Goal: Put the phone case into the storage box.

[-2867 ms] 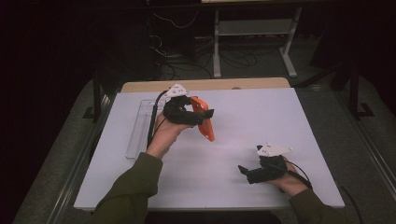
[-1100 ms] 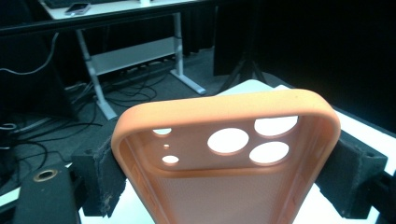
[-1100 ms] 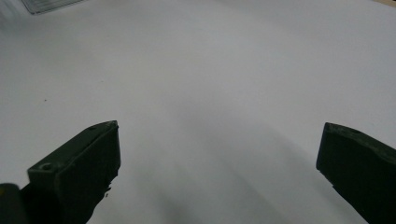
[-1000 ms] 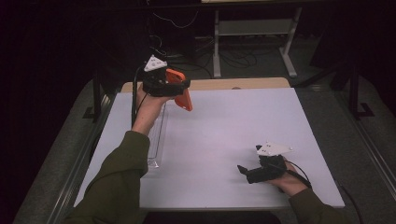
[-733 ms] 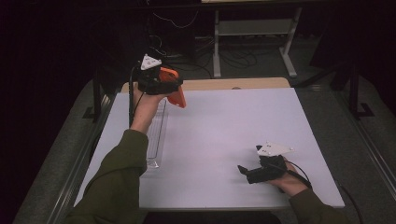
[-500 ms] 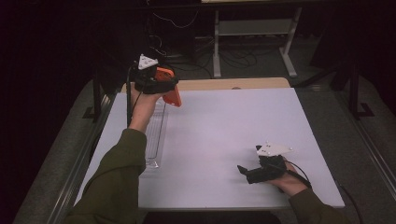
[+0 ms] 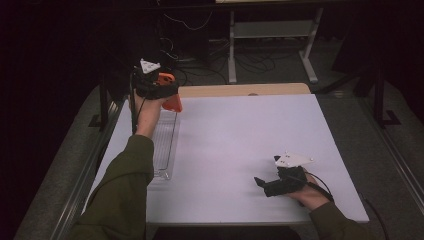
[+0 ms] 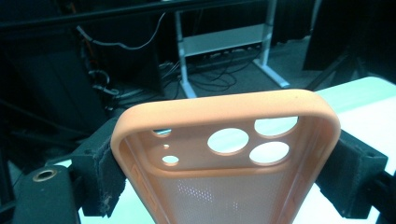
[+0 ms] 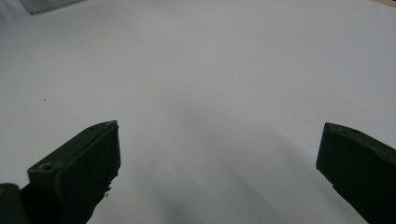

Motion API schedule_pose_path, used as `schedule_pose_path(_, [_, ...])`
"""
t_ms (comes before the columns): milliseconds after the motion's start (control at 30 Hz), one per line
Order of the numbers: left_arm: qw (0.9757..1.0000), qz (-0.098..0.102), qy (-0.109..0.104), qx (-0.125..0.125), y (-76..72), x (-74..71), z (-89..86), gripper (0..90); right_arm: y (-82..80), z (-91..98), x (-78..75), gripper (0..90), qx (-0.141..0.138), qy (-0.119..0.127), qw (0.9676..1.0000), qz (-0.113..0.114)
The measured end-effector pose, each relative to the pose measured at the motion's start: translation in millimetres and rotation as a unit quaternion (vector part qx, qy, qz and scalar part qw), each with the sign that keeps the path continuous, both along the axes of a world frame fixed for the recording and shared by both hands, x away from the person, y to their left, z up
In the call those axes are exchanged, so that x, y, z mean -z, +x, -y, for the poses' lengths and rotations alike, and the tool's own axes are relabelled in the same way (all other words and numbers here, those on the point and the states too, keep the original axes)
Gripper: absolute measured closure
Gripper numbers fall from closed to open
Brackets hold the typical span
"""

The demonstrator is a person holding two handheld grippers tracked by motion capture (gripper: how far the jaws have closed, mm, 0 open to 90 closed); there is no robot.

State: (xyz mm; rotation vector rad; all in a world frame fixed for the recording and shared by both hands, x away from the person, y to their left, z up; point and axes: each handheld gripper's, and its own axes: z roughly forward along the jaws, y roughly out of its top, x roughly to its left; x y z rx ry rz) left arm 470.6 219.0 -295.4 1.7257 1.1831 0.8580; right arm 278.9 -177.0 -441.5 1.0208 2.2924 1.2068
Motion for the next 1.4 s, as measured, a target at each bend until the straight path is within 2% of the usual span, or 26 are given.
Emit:
schedule_pose_path(300, [0.9993,-0.016,0.001,-0.034,8.2,11.3,-11.2,14.4,-0.2,0.1,-0.1,0.0,0.0,0.0,1.0,0.0])
schedule_pose_path(400, [0.9985,-0.026,0.007,-0.047,11.0,15.2,-14.2,14.3,-0.3,0.1,-0.2,0.0,0.0,-0.001,1.0,-0.001])
schedule_pose_path(500, [0.9979,-0.028,0.001,-0.059,14.1,18.8,-15.3,14.3,-0.5,0.2,-0.4,0.0,-0.001,-0.002,1.0,0.0])
schedule_pose_path(533, [0.9975,-0.033,0.008,-0.062,15.0,19.8,-16.6,14.3,-0.6,0.2,-0.4,0.0,-0.001,-0.001,1.0,0.0])
schedule_pose_path(633, [0.9968,-0.037,0.009,-0.07,17.8,23.7,-18.2,14.3,-0.8,0.5,-0.6,0.0,0.0,-0.001,1.0,-0.001])
schedule_pose_path(767, [0.9952,-0.036,0.015,-0.09,19.8,32.6,-17.5,14.2,-1.2,0.5,-0.9,0.0,-0.001,0.001,1.0,-0.001])
schedule_pose_path(800, [0.9948,-0.039,0.019,-0.092,19.8,35.0,-18.1,14.2,-1.4,0.5,-1.0,0.0,-0.001,0.001,1.0,-0.002])
schedule_pose_path(900, [0.9943,-0.045,0.014,-0.096,21.9,43.0,-17.8,14.1,-1.7,0.6,-1.2,0.0,-0.001,0.001,1.0,-0.001])
schedule_pose_path(967, [0.9939,-0.052,0.022,-0.095,22.8,45.8,-18.0,14.1,-1.3,0.9,-1.2,0.0,-0.002,0.001,1.0,0.0])
schedule_pose_path(1033, [0.9937,-0.052,0.017,-0.097,24.0,47.5,-17.0,14.1,-1.2,0.9,-1.1,0.0,-0.002,0.001,1.0,0.0])
schedule_pose_path(1167, [0.9934,-0.055,0.024,-0.098,25.3,49.1,-15.5,14.0,-1.0,0.8,-1.0,0.0,-0.003,0.001,1.0,0.0])
schedule_pose_path(1200, [0.9934,-0.052,0.018,-0.1,25.9,50.2,-14.0,14.0,-1.2,0.7,-1.0,0.0,-0.003,0.001,1.0,-0.001])
schedule_pose_path(1233, [0.993,-0.057,0.023,-0.1,25.6,50.2,-13.4,13.9,-1.5,0.6,-1.1,0.0,-0.003,0.001,1.0,-0.002])
schedule_pose_path(1333, [0.9923,-0.056,0.023,-0.108,26.5,51.7,-11.4,13.8,-1.9,0.4,-1.3,0.0,-0.002,0.002,1.0,-0.003])
schedule_pose_path(1400, [0.9919,-0.055,0.031,-0.11,27.2,52.4,-11.7,13.8,-2.0,0.5,-1.2,0.0,-0.003,0.001,1.0,-0.002])
